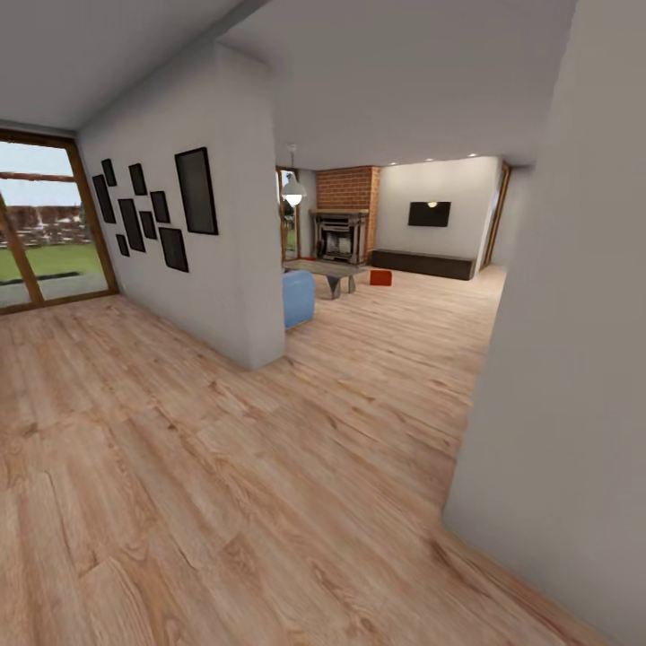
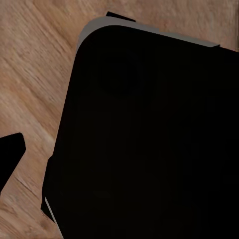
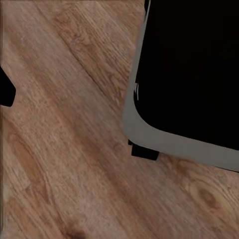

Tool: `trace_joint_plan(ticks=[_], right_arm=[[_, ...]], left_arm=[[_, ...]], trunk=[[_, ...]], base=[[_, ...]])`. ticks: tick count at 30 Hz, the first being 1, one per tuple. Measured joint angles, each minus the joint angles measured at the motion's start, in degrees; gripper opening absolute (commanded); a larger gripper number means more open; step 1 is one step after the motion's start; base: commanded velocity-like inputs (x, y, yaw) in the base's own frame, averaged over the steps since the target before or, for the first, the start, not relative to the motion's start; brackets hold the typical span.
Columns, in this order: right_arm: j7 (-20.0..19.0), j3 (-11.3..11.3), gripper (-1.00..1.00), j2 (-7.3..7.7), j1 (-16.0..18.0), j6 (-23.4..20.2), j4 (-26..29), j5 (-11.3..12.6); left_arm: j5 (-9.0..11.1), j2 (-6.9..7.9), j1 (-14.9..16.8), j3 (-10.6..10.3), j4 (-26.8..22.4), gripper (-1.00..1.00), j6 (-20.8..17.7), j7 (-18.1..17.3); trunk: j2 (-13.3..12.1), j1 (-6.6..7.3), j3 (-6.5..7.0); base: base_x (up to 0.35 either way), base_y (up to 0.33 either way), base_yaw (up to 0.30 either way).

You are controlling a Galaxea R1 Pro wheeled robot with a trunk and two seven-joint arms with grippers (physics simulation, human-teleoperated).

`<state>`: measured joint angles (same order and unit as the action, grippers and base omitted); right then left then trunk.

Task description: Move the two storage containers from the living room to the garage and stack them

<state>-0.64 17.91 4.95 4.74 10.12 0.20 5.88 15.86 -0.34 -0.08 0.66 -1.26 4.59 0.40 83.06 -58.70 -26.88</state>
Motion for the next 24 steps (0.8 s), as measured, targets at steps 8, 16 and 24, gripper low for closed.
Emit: trace_joint_plan(ticks=[8, 16, 24], right_arm=[[0.0, 0.06, 1.0, -0.01, -0.01, 0.07, 0.0, -0.36], [0.04, 0.0, 1.0, -0.03, -0.02, 0.07, 0.0, -0.22], [0.3, 0.25, 1.0, -0.18, 0.01, -0.26, 0.7, -0.68]], left_arm=[[0.01, 0.0, 0.0, 0.0, 0.0, 1.0, -0.04, 0.0], [0.01, 0.0, 0.0, 0.0, 0.0, 1.0, -0.01, 0.0], [0.06, 0.0, 0.0, -0.06, 0.0, 1.0, -0.05, 0.0]], trunk=[[0.0, 0.0, 0.0], [0.0, 0.0, 0.0], [0.0, 0.0, 0.0]], base=[[0.322, 0.0, 0.002], [0.322, 0.0, 0.0], [0.322, 0.0, 0.0]])
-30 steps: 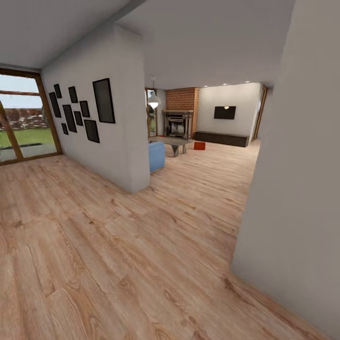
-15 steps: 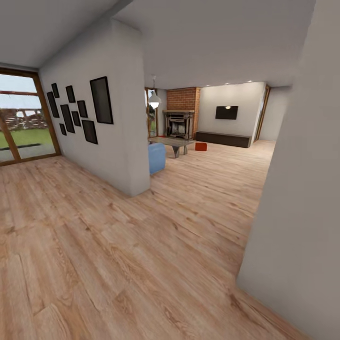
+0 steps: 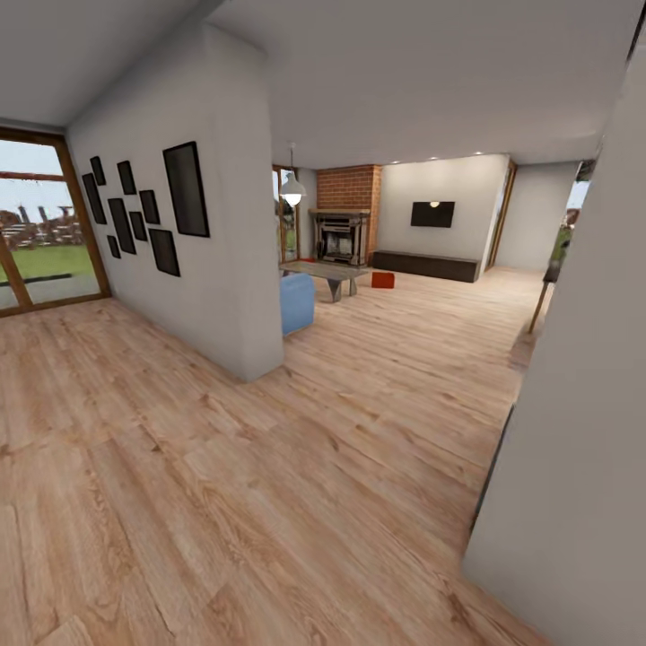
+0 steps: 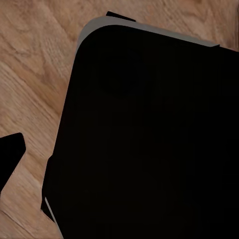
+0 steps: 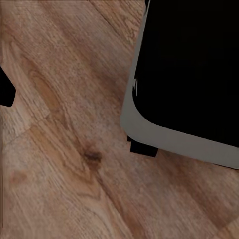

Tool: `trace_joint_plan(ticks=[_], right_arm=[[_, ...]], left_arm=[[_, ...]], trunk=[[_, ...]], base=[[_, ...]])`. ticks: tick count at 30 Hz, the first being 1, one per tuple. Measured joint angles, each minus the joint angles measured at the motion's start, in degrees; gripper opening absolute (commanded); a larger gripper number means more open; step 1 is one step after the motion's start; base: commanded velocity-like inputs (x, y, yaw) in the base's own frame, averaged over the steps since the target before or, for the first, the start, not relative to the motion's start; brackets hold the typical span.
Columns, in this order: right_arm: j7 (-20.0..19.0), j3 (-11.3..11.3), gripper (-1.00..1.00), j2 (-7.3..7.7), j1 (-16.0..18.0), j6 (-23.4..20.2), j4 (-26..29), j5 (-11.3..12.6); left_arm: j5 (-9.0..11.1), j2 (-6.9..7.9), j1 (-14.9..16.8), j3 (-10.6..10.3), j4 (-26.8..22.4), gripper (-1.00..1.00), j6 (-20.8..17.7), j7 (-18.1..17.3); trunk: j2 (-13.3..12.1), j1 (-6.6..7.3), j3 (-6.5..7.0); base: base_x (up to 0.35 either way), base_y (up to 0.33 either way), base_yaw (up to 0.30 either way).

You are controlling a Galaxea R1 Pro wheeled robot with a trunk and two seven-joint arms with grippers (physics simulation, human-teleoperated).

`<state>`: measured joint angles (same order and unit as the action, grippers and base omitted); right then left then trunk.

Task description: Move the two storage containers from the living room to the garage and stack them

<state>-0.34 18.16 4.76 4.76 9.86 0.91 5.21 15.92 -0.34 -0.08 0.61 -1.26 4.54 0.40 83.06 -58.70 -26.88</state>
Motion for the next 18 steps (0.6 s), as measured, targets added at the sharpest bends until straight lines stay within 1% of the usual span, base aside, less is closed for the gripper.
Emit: trace_joint_plan(ticks=[18], right_arm=[[0.02, 0.0, 1.0, -0.03, 0.01, 0.15, 0.09, 0.04]], left_arm=[[-0.05, 0.0, 0.0, 0.05, 0.0, 1.0, 0.01, 0.0]], trunk=[[0.0, 0.0, 0.0]], base=[[0.322, 0.0, 0.0]])
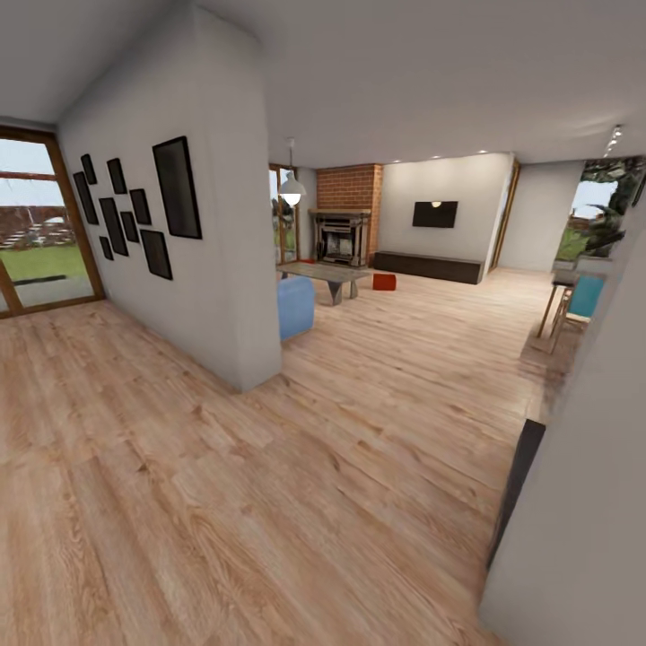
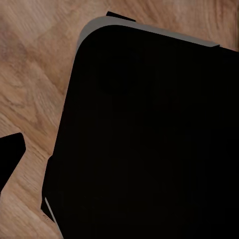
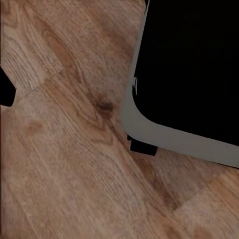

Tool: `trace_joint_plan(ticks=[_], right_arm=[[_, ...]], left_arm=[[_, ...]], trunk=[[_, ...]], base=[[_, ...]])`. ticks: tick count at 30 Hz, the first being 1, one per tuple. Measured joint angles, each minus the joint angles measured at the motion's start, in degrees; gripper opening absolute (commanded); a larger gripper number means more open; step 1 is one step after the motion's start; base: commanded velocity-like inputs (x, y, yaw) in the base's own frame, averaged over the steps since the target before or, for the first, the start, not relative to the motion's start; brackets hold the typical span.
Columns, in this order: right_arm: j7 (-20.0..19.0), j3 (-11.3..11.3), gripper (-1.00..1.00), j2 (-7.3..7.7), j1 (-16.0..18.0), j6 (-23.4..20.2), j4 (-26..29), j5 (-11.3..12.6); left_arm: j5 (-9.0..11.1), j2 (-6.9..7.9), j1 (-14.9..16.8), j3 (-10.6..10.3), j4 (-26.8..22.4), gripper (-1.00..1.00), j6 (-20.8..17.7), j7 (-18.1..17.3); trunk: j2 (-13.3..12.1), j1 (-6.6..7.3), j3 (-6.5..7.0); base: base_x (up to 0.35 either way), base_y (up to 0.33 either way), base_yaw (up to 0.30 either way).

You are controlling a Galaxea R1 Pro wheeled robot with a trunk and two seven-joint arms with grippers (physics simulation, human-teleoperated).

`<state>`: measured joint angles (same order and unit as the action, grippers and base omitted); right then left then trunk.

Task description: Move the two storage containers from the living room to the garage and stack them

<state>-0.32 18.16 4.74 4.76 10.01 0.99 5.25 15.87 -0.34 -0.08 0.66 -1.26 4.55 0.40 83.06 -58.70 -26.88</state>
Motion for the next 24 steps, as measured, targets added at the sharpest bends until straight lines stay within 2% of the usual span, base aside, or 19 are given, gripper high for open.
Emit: trace_joint_plan(ticks=[24], right_arm=[[0.0, 0.0, 1.0, 0.0, -0.01, 0.0, 0.0, -0.01]], left_arm=[[0.0, 0.0, 0.0, 0.02, 0.0, 1.0, 0.01, 0.0]], trunk=[[0.0, 0.0, 0.0]], base=[[0.322, 0.0, 0.0]])
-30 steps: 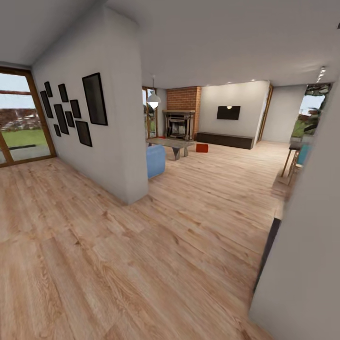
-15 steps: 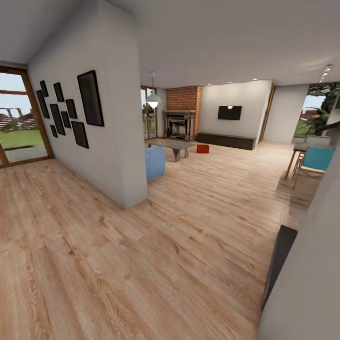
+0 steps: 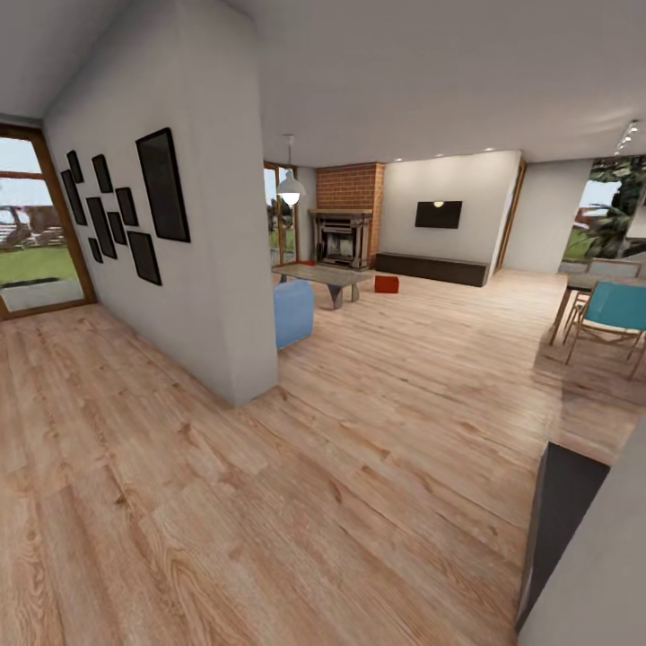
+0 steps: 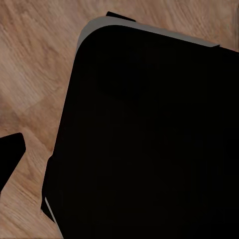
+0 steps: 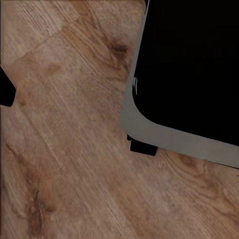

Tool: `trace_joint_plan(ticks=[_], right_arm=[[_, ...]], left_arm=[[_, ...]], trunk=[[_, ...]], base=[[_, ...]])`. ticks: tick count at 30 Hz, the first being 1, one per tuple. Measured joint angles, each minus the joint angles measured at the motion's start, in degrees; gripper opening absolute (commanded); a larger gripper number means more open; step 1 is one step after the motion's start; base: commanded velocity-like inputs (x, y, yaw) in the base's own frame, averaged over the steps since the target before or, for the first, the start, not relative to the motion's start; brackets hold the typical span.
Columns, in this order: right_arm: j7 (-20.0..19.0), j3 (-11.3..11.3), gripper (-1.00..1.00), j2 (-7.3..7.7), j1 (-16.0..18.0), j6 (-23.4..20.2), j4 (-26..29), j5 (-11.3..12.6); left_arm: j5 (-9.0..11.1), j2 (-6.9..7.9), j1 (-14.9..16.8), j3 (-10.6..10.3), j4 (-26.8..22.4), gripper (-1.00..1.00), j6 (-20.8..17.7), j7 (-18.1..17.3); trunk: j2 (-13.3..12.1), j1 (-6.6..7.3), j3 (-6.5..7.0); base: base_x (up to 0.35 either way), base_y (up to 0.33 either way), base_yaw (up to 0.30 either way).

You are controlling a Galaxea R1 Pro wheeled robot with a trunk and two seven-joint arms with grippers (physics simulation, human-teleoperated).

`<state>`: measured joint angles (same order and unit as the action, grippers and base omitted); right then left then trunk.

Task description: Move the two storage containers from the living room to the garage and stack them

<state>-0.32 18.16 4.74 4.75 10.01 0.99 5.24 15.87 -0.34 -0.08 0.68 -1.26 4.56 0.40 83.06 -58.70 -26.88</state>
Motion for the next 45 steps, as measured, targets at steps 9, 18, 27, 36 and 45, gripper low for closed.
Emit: trace_joint_plan(ticks=[9, 18, 27, 36, 45], right_arm=[[0.03, -0.09, 1.0, 0.05, 0.0, -0.48, 0.0, 0.41], [0.07, -0.13, 1.0, 0.1, 0.02, -0.02, -0.64, 0.49], [0.03, 0.05, 1.0, 0.06, 0.04, 0.02, -0.51, 0.08], [0.0, 0.01, 1.0, 0.05, 0.01, 0.02, -0.44, 0.01], [0.0, 0.11, 1.0, 0.02, -0.01, -0.07, -0.42, -0.1]], left_arm=[[0.02, 0.0, 0.0, -0.01, 0.0, 1.0, -0.01, 0.0], [0.0, 0.0, 0.0, -0.09, 0.0, 1.0, -0.01, 0.0], [0.0, 0.0, 0.0, -0.1, 0.0, 1.0, -0.01, 0.0], [-0.01, 0.0, 0.0, -0.16, 0.0, 1.0, -0.01, 0.0], [-0.01, 0.0, 0.0, -0.14, -0.01, 1.0, -0.03, 0.0]], trunk=[[0.0, 0.0, 0.0], [0.0, 0.0, 0.0], [0.0, 0.0, 0.0], [0.0, 0.0, 0.0], [0.0, 0.0, 0.0]], base=[[0.322, 0.0, 0.0], [0.322, 0.0, 0.0], [0.322, 0.0, 0.0], [0.322, 0.0, 0.0], [0.322, 0.0, -0.163]])
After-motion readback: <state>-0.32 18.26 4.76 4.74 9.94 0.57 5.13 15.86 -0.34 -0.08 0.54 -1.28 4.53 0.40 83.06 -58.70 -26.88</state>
